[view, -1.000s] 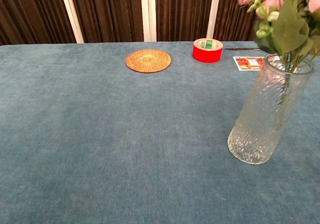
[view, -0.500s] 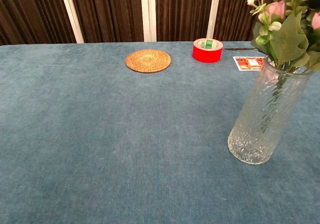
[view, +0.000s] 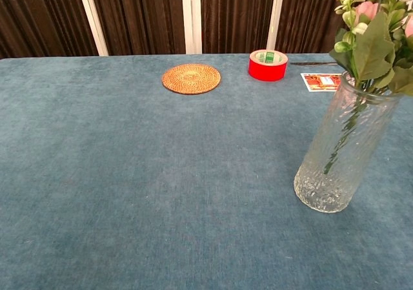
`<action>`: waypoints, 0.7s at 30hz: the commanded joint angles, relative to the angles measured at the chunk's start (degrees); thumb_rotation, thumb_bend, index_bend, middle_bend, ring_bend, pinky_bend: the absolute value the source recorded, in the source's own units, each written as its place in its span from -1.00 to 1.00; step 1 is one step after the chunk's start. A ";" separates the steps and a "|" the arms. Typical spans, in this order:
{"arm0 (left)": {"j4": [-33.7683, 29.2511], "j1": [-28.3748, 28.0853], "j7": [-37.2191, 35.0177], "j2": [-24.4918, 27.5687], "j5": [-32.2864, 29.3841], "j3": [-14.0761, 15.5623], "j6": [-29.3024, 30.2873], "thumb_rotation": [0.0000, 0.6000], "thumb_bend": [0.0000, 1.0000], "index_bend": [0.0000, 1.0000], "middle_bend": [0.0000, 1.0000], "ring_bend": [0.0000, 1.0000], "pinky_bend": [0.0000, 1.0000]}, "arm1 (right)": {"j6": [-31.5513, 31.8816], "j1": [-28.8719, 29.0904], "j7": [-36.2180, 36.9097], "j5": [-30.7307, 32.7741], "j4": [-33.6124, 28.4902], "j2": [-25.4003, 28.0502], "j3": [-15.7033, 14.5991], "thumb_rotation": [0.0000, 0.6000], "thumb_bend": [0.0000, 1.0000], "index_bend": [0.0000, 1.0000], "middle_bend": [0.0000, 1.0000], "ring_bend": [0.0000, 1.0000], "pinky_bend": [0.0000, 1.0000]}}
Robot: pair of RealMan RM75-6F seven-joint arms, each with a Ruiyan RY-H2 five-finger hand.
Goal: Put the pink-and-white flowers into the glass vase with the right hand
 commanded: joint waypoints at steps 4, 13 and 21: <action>-0.02 0.11 -0.19 0.04 -0.01 -0.04 0.19 1.00 -0.56 -0.80 -1.00 -1.00 -0.78 | 12.65 -7.42 -25.25 9.08 4.14 -2.48 0.05 1.00 -0.71 -1.00 -0.94 -0.85 -1.00; -0.19 -0.20 1.63 -0.26 0.19 0.31 -0.64 1.00 -0.56 -0.80 -1.00 -1.00 -0.78 | 27.02 -11.43 -59.57 1.19 4.57 -13.97 -1.72 1.00 -0.71 -0.96 -0.94 -0.87 -1.00; -0.21 -0.38 1.66 -0.23 -0.71 0.16 -1.50 1.00 -0.56 -0.80 -1.00 -1.00 -0.78 | 25.48 -10.63 -76.42 -4.21 2.67 -20.63 -4.49 1.00 -0.71 -0.87 -0.94 -0.87 -1.00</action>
